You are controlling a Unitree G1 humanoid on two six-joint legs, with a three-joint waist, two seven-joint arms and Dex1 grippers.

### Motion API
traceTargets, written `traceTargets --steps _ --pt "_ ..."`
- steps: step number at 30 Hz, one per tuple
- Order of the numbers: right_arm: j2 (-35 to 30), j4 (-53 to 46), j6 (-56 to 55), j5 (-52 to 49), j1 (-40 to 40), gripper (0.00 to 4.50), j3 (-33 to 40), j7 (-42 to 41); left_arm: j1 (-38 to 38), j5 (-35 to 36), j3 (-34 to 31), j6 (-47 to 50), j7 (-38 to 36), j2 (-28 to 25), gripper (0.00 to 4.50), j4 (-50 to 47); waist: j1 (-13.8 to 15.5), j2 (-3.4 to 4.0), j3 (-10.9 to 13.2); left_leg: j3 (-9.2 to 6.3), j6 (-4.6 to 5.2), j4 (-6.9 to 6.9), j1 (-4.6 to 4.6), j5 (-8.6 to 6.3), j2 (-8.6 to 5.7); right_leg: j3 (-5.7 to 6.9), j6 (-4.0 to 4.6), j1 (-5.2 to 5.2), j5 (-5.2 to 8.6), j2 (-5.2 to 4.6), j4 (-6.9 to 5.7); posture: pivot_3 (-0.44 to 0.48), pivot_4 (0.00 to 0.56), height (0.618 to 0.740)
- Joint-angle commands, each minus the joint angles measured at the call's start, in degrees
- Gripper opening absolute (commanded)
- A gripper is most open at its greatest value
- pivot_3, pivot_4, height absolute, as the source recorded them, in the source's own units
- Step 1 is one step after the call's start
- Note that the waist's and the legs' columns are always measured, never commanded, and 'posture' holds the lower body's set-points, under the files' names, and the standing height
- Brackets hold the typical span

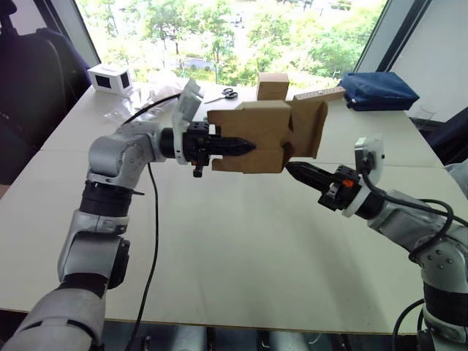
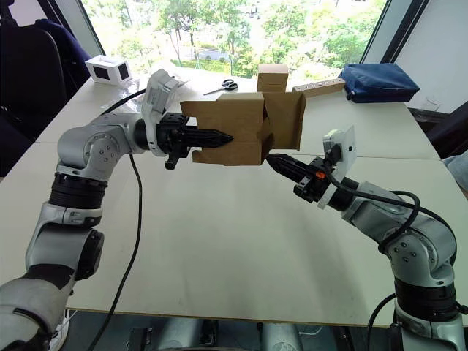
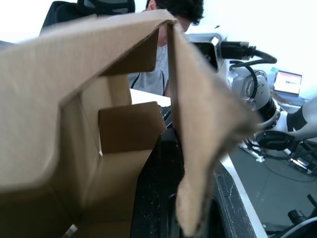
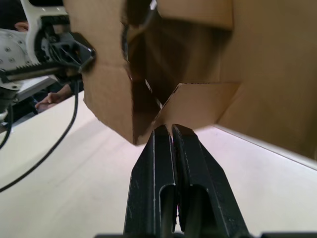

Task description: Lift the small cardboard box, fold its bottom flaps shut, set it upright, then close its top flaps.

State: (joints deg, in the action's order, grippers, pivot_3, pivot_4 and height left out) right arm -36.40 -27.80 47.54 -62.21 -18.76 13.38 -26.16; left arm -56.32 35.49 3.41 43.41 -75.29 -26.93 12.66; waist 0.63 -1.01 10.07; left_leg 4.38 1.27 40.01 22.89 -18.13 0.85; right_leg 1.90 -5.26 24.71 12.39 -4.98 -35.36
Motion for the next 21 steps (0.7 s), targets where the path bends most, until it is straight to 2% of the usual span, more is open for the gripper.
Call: traceTargets --steps 1,14,19,21 --pt "0.44 -1.72 -0.09 -2.09 -1.09 0.08 0.58 0.12 0.44 0.73 -0.51 0.03 -0.04 -0.29 0.0 -2.7 0.01 0.0 0.0 0.0 0.0 0.0 0.0 0.0 0.0 0.0 0.0 0.0 0.0 0.0 0.0 0.0 0.15 0.74" --pt "1.45 -0.11 -0.59 1.07 -3.55 0.08 -3.29 -2.07 0.92 0.89 -0.67 -0.27 0.48 0.28 0.0 -3.32 0.03 0.0 0.0 0.0 0.0 0.0 0.0 0.0 0.0 0.0 0.0 0.0 0.0 0.0 -0.01 0.0 0.15 0.74" --pt "-0.14 -0.65 0.1 0.18 -2.77 0.08 -0.87 -2.46 0.39 0.83 -1.47 -0.75 0.78 0.03 0.0 -2.44 0.0 0.0 0.0 0.0 0.0 0.0 0.0 0.0 0.0 0.0 0.0 0.0 0.0 0.0 0.0 0.0 0.15 0.74" --pt "-2.55 -0.3 1.53 -4.05 -1.54 0.08 3.75 -3.21 -0.23 1.13 -2.37 -0.73 0.94 -0.31 0.0 -1.8 0.1 0.01 0.0 0.0 0.0 0.0 0.0 0.0 0.0 0.0 0.0 0.0 0.0 0.0 0.0 0.0 0.15 0.74"
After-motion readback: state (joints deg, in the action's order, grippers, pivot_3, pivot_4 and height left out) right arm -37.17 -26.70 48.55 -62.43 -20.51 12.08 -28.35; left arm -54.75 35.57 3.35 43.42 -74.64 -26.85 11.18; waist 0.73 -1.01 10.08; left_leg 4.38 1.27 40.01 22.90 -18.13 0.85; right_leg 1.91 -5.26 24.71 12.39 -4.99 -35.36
